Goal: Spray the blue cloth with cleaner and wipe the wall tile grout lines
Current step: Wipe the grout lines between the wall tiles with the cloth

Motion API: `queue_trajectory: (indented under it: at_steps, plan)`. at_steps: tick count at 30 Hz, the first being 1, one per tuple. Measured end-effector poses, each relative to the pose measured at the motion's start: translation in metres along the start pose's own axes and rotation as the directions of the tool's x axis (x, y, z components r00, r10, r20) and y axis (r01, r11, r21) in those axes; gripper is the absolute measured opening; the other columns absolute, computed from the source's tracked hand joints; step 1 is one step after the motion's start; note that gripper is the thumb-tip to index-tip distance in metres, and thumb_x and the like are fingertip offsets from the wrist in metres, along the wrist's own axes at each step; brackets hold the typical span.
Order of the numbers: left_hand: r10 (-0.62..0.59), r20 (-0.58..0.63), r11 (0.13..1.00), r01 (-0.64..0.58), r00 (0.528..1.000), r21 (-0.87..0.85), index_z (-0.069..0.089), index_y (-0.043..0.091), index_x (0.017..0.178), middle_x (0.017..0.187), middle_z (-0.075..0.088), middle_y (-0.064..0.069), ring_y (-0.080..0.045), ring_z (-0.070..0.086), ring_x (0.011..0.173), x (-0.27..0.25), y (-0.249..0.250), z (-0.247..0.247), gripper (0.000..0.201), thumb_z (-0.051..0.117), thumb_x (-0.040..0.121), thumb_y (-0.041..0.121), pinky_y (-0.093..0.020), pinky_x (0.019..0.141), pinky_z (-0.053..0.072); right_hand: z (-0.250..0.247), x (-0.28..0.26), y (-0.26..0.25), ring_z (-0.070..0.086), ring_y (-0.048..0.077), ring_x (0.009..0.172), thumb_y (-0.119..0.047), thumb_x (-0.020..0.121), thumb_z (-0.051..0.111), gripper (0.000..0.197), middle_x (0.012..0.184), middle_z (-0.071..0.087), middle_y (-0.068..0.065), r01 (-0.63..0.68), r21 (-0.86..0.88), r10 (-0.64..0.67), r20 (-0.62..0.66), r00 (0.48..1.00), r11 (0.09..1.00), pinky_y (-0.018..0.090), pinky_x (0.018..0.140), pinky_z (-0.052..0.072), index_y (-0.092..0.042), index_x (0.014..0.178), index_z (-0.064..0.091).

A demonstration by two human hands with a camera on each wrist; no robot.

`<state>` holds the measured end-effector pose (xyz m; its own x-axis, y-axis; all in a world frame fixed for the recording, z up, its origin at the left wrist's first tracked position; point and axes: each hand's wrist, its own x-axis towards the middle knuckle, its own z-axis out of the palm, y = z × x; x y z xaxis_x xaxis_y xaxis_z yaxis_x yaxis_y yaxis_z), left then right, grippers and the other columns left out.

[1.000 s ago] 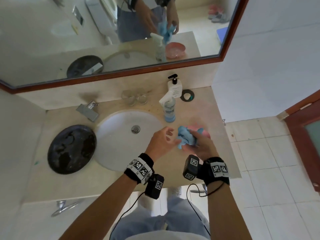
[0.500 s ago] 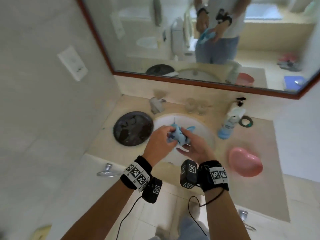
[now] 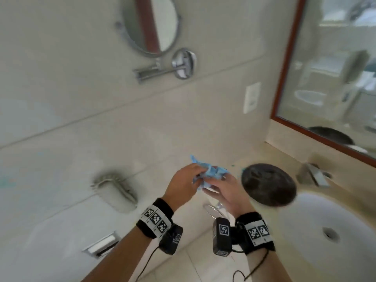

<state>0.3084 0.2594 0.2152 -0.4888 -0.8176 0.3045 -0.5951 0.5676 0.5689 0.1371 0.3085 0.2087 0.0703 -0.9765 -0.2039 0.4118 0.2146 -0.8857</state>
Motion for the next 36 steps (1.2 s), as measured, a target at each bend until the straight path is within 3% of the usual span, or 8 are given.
queue_trajectory:
  at_steps: [2, 6, 8, 17, 22, 29, 33, 36]
  plan:
    - [-0.037, -0.053, 0.997, 0.040, 0.998, 0.059, 0.070, 0.017, 0.132, 0.133, 0.068, 0.006, -0.010, 0.063, 0.118, -0.008, -0.021, -0.041, 0.044, 0.059, 0.092, 0.002, -0.022, 0.102, 0.048, 0.038, 0.022, -0.008, 0.073, 0.029, 0.111, -0.002, 0.094, 0.067, 0.027, 0.117, 0.075, 0.017, 0.024, -0.025, -0.021, 0.104, 0.994, 0.999, 0.045, 0.102, 0.056, -0.008, 0.121, 0.068]
    - [-0.110, -0.103, 0.969, 0.130, 0.989, 0.208, 0.062, 0.023, 0.143, 0.146, 0.060, 0.006, -0.020, 0.056, 0.135, -0.017, -0.047, -0.114, 0.049, 0.060, 0.098, 0.003, -0.041, 0.115, 0.044, 0.104, 0.062, -0.012, 0.070, 0.035, 0.116, 0.001, 0.093, 0.069, 0.037, 0.123, 0.072, 0.021, 0.015, 0.029, -0.021, 0.207, 0.978, 0.999, 0.053, 0.107, 0.053, -0.003, 0.129, 0.063]
    - [-0.176, -0.151, 0.944, 0.211, 0.973, 0.256, 0.060, 0.025, 0.145, 0.147, 0.059, 0.006, -0.017, 0.054, 0.136, -0.020, -0.043, -0.154, 0.050, 0.059, 0.100, 0.003, -0.038, 0.116, 0.042, 0.139, 0.080, -0.018, 0.068, 0.037, 0.121, 0.000, 0.091, 0.072, 0.044, 0.129, 0.069, 0.024, -0.015, 0.079, -0.008, 0.284, 0.959, 0.997, 0.054, 0.108, 0.052, -0.002, 0.133, 0.060]
    - [-0.191, -0.413, 0.847, 0.362, 0.890, 0.389, 0.069, 0.024, 0.132, 0.120, 0.075, 0.005, -0.015, 0.068, 0.103, -0.048, 0.001, -0.281, 0.042, 0.058, 0.098, 0.001, -0.031, 0.091, 0.054, 0.263, 0.089, -0.062, 0.065, 0.031, 0.127, -0.010, 0.089, 0.073, 0.056, 0.134, 0.068, 0.018, -0.068, 0.206, -0.074, 0.611, 0.788, 0.976, 0.045, 0.107, 0.053, -0.007, 0.142, 0.056]
    - [-0.179, -0.523, 0.815, 0.423, 0.833, 0.395, 0.071, 0.023, 0.129, 0.122, 0.074, 0.007, -0.014, 0.070, 0.102, -0.079, 0.013, -0.324, 0.041, 0.049, 0.101, 0.003, -0.038, 0.089, 0.056, 0.318, 0.073, -0.068, 0.068, 0.032, 0.122, -0.002, 0.090, 0.076, 0.054, 0.134, 0.066, 0.020, 0.020, 0.224, -0.150, 0.583, 0.799, 0.974, 0.049, 0.103, 0.056, -0.002, 0.139, 0.054]
    - [-0.058, -0.624, 0.865, 0.351, 0.779, 0.358, 0.070, 0.014, 0.132, 0.131, 0.070, 0.004, -0.007, 0.065, 0.117, -0.116, 0.027, -0.387, 0.046, 0.043, 0.100, -0.007, -0.026, 0.103, 0.050, 0.401, 0.036, -0.081, 0.071, 0.033, 0.116, -0.005, 0.081, 0.088, 0.060, 0.125, 0.070, 0.014, 0.202, 0.293, -0.322, 0.458, 0.828, 0.935, 0.050, 0.096, 0.060, -0.010, 0.130, 0.055]
    - [0.069, -0.729, 0.909, 0.258, 0.681, 0.327, 0.068, 0.013, 0.133, 0.135, 0.068, 0.004, -0.006, 0.063, 0.122, -0.140, 0.033, -0.422, 0.046, 0.042, 0.101, -0.007, -0.022, 0.106, 0.048, 0.454, 0.014, -0.096, 0.072, 0.031, 0.110, -0.015, 0.071, 0.090, 0.065, 0.121, 0.071, 0.011, 0.358, 0.318, -0.462, 0.373, 0.804, 0.878, 0.059, 0.097, 0.058, -0.012, 0.127, 0.057]
    - [0.116, -0.807, 0.929, 0.223, 0.578, 0.294, 0.067, 0.016, 0.134, 0.133, 0.068, 0.005, -0.006, 0.066, 0.116, -0.170, 0.036, -0.453, 0.042, 0.047, 0.102, -0.002, -0.017, 0.098, 0.050, 0.493, -0.003, -0.107, 0.072, 0.031, 0.111, -0.019, 0.067, 0.091, 0.066, 0.120, 0.071, 0.009, 0.454, 0.342, -0.555, 0.310, 0.772, 0.823, 0.062, 0.096, 0.057, -0.015, 0.124, 0.058]
